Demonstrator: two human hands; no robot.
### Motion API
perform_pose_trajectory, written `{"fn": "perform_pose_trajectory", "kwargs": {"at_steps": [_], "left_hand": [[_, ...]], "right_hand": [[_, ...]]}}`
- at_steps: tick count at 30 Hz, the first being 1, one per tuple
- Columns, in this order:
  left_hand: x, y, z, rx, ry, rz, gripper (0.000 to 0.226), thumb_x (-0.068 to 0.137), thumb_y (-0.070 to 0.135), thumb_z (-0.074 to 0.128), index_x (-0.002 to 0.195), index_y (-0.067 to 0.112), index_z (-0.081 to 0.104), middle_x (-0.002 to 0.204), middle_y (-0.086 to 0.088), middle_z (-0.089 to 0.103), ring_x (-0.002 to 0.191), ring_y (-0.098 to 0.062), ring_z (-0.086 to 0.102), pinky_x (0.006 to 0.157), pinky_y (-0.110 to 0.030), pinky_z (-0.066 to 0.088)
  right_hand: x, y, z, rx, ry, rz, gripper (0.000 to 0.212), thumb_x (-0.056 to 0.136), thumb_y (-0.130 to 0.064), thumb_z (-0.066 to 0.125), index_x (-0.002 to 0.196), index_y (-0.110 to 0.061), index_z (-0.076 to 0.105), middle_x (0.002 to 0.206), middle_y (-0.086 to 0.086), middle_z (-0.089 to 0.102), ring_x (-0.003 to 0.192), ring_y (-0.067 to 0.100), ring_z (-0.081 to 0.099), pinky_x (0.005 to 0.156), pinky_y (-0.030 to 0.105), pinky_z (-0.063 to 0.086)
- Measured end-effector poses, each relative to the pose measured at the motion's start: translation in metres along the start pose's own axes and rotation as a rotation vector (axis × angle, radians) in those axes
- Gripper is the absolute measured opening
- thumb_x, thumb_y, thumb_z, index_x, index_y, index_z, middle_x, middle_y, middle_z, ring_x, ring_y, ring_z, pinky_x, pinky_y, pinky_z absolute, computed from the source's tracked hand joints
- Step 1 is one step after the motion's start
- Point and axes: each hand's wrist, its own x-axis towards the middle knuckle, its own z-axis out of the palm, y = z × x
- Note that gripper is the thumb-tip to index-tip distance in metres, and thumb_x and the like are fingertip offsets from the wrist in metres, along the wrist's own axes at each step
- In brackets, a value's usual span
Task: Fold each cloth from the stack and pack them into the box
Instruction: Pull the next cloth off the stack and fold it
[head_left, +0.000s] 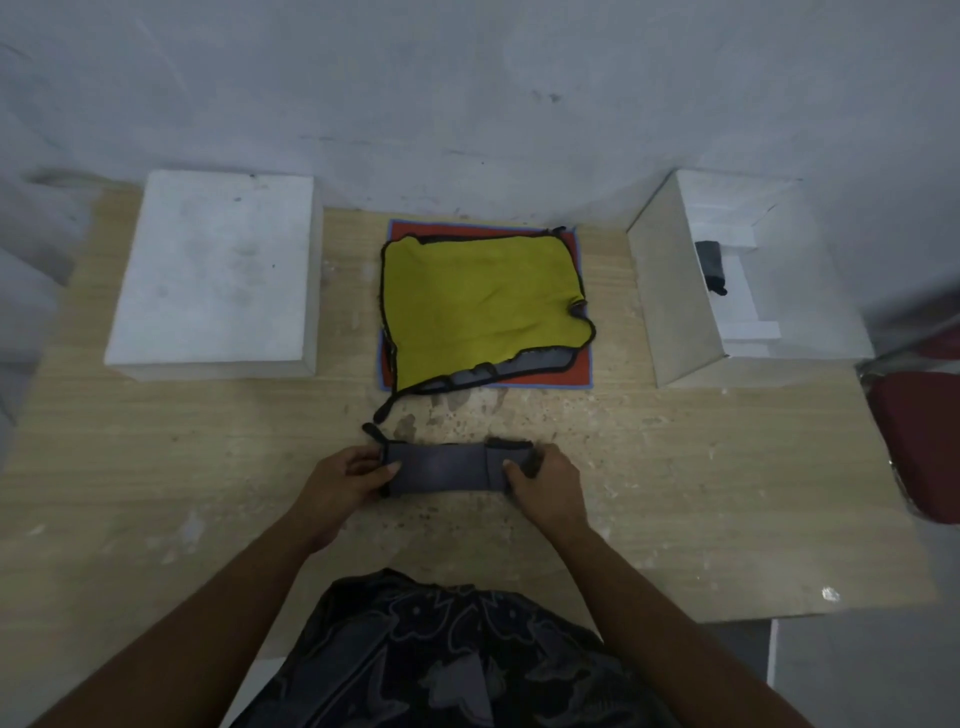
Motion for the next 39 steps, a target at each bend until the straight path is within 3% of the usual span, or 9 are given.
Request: {"fn": "perform_pose_trajectory", "kwargs": {"at_steps": [4,9,14,18,22,27,30,34,39], "left_hand": [[0.004,0.000,-0.002,-0.010,0.001,-0.007,0.047,0.081,0.017,0.073,0.124,0.007,0.056,0.118,-0.010,0.061,0.105,-0.026,0.062,0.089,-0.038,0.053],[0.004,-0.002,-0.006,-0.025,-0.017,-0.023,0.052,0.078,0.019,0.076,0.124,0.006,0.057,0.119,-0.012,0.064,0.107,-0.028,0.063,0.094,-0.043,0.053],[0.006,-0.005,-0.007,-0.011,-0.041,-0.036,0.047,0.077,0.020,0.077,0.119,0.011,0.060,0.118,-0.010,0.066,0.107,-0.026,0.064,0.098,-0.046,0.051],[0.006,-0.004,-0.005,-0.013,-0.018,-0.040,0.049,0.079,0.017,0.076,0.123,0.007,0.058,0.118,-0.011,0.065,0.108,-0.026,0.063,0.097,-0.044,0.052],[0.006,-0.002,-0.003,-0.047,-0.029,-0.023,0.041,0.082,0.012,0.071,0.121,0.006,0.059,0.115,-0.010,0.065,0.107,-0.025,0.063,0.094,-0.039,0.052],[0.005,-0.002,0.001,-0.057,-0.060,-0.013,0.037,0.081,0.009,0.071,0.117,0.004,0.063,0.114,-0.014,0.068,0.104,-0.028,0.066,0.096,-0.046,0.052],[0.001,0.000,0.010,-0.047,-0.076,0.001,0.032,0.083,0.008,0.070,0.113,0.002,0.063,0.111,-0.016,0.068,0.102,-0.029,0.067,0.093,-0.043,0.054],[-0.006,0.007,0.022,-0.012,-0.044,0.033,0.029,0.084,0.008,0.069,0.111,0.001,0.062,0.104,-0.015,0.069,0.096,-0.027,0.067,0.085,-0.038,0.057],[-0.021,0.021,0.041,-0.106,-0.061,0.073,0.010,0.085,0.011,0.069,0.094,0.007,0.067,0.097,-0.012,0.071,0.091,-0.025,0.070,0.078,-0.031,0.059]], "right_hand": [[0.004,-0.012,0.002,0.014,0.003,-0.021,0.031,0.081,-0.025,0.067,0.102,-0.004,0.058,0.099,0.014,0.062,0.089,0.028,0.060,0.066,0.027,0.043],[-0.004,-0.032,0.016,0.049,-0.008,-0.066,0.027,0.080,-0.021,0.067,0.087,-0.011,0.043,0.090,0.013,0.057,0.081,0.026,0.056,0.060,0.028,0.038],[-0.016,-0.047,0.034,0.081,-0.033,-0.135,0.040,0.079,-0.040,0.070,0.086,-0.013,0.042,0.079,0.002,0.047,0.070,0.017,0.046,0.051,0.020,0.030],[-0.017,-0.051,0.038,0.101,-0.074,-0.194,0.019,0.088,-0.029,0.062,0.086,-0.017,0.047,0.080,0.002,0.054,0.070,0.014,0.050,0.051,0.009,0.034],[-0.014,-0.047,0.036,0.121,-0.038,-0.149,0.023,0.086,-0.026,0.066,0.091,-0.016,0.045,0.088,0.003,0.049,0.080,0.020,0.051,0.056,0.013,0.035],[-0.009,-0.044,0.041,-0.029,-0.104,-0.023,0.068,0.085,-0.048,0.059,0.133,-0.004,0.040,0.130,0.012,0.048,0.116,0.029,0.050,0.088,0.036,0.050],[-0.009,-0.050,0.044,-0.070,-0.127,0.003,0.070,0.087,-0.047,0.056,0.137,-0.002,0.038,0.134,0.015,0.050,0.121,0.031,0.051,0.094,0.038,0.049],[-0.012,-0.060,0.044,-0.015,-0.065,-0.051,0.042,0.085,-0.037,0.063,0.110,-0.007,0.048,0.109,0.012,0.057,0.096,0.027,0.058,0.070,0.032,0.048],[-0.021,-0.061,0.035,0.141,-0.041,-0.190,0.026,0.087,-0.033,0.063,0.084,-0.018,0.043,0.081,0.001,0.049,0.070,0.015,0.047,0.051,0.019,0.031]]}}
